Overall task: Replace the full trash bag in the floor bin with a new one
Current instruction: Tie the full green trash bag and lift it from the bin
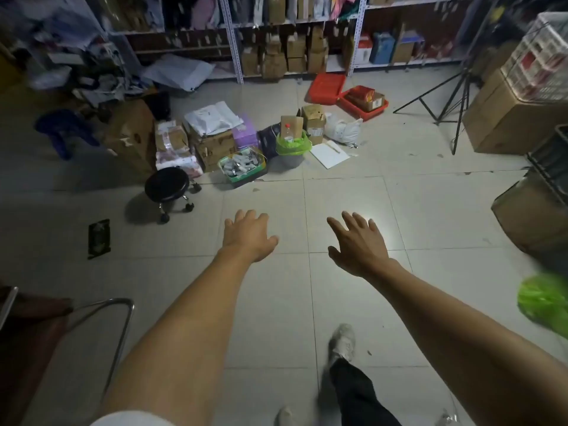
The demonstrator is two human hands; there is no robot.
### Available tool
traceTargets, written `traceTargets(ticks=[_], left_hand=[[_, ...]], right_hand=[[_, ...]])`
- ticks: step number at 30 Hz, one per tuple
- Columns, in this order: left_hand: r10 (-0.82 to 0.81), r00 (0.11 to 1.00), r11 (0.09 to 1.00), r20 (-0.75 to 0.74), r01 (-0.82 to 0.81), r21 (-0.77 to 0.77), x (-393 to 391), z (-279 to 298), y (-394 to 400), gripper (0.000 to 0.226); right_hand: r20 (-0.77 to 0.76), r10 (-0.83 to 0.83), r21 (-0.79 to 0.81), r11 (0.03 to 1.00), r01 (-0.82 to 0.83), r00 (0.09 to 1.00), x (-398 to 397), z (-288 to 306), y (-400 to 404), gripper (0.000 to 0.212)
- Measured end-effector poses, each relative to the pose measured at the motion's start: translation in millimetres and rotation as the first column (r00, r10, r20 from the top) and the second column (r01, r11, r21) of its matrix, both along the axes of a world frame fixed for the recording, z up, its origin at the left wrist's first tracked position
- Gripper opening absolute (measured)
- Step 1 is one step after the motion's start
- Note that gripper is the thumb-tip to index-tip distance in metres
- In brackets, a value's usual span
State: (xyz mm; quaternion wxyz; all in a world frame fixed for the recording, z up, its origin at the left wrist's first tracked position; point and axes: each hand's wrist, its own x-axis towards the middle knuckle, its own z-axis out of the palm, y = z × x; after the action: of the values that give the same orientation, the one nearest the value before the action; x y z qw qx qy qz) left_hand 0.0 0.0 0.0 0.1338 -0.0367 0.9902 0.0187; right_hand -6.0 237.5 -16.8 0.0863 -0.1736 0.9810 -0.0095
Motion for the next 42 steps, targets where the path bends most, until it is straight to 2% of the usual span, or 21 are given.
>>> traceTargets(ticks=[9,18,26,35,42], left_hand=[[0.043,0.997,0.999,0.06,-0.043,0.001,-126,-7,32,0.062],[0.117,0.988,0.992,0.104,-0.121,0.031,-240,-13,32,0.066],[0.099,0.992,0.994,0.082,-0.103,0.045,-376,-31,-3,0.059],[0.002,0.995,1.0,0.097,-0.003,0.006,-540,-36,-65,0.059],[-0.006,0.989,1.0,0.145,0.006,-0.002,-646,-46,-79,0.057]], right_hand=[[0.038,0.024,-0.048,0.999,-0.022,0.999,-144,-6,17,0.066],[0.169,0.043,-0.038,0.999,-0.037,0.985,-261,-26,22,0.068],[0.155,0.039,-0.04,0.999,-0.033,0.987,-393,-37,-13,0.069],[0.154,-0.028,-0.04,0.999,0.034,0.988,-545,-38,-58,0.071],[0.206,-0.049,-0.039,0.998,0.058,0.977,-647,-50,-66,0.071]])
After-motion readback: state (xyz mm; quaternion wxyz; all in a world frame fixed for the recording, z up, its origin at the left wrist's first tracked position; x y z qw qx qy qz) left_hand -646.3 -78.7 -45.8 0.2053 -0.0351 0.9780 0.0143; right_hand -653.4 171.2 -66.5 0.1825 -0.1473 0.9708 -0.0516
